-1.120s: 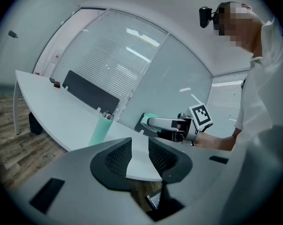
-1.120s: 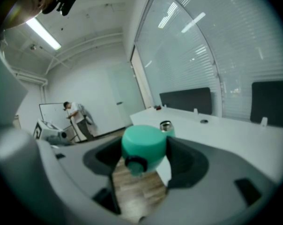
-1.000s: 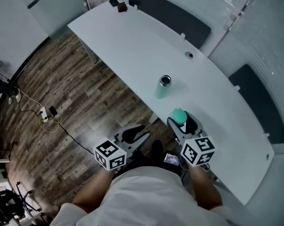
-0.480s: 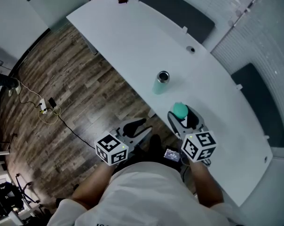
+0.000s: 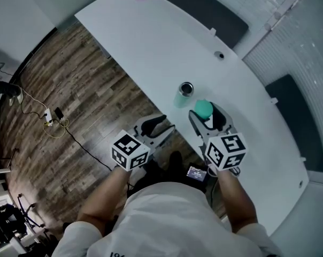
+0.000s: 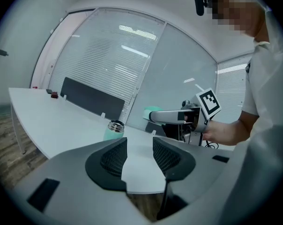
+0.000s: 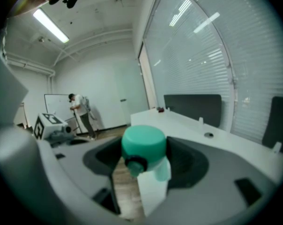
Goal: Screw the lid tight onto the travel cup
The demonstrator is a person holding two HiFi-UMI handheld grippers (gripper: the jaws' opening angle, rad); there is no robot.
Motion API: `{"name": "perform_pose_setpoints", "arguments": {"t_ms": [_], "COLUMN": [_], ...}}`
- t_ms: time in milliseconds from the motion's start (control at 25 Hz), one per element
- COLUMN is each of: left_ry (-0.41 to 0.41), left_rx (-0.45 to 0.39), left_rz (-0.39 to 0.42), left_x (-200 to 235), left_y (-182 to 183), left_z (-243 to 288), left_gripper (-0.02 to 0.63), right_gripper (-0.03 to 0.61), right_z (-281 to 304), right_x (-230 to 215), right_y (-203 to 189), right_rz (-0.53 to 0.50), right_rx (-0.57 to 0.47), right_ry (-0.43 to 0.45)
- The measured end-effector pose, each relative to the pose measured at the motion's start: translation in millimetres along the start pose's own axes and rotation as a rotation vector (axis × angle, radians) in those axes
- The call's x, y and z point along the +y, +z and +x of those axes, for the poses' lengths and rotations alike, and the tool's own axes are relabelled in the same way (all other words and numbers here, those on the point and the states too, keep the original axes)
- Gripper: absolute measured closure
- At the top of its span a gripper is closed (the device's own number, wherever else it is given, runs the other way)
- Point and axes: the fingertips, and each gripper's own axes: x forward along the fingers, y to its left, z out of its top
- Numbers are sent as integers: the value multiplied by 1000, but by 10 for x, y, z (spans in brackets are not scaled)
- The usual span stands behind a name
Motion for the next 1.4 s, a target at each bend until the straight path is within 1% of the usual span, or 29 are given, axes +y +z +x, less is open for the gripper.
{"name": "perform_pose_setpoints", "arguments": {"t_ms": [200,520,680,800,1120,1400], "left_ry": [3,-11,-4,-12,-16,-53], "left_rx": [38,70,90,109,133,164], "left_rz": [49,58,73,99,136,171], "left_x": [172,336,451,525,681,800], "left_y": [-7,-24,-47,-52,-57,-100], "left_z": [205,435,536,648,832,1027], "left_gripper": [411,391,360,339,319,310], "right_gripper": [268,267,267,268,267,267], "right_z": [220,462,550,649,847,982], "right_x": [-53,-147,-161,-169,-212,-259], "right_y": [44,37,53,95,84,-2], "right_rz": [-32,-58,-95,-130,-181,-242], "right_rx": [10,37,45,46,67,84], "right_ry": [6,4,-1,1,-1,10]}}
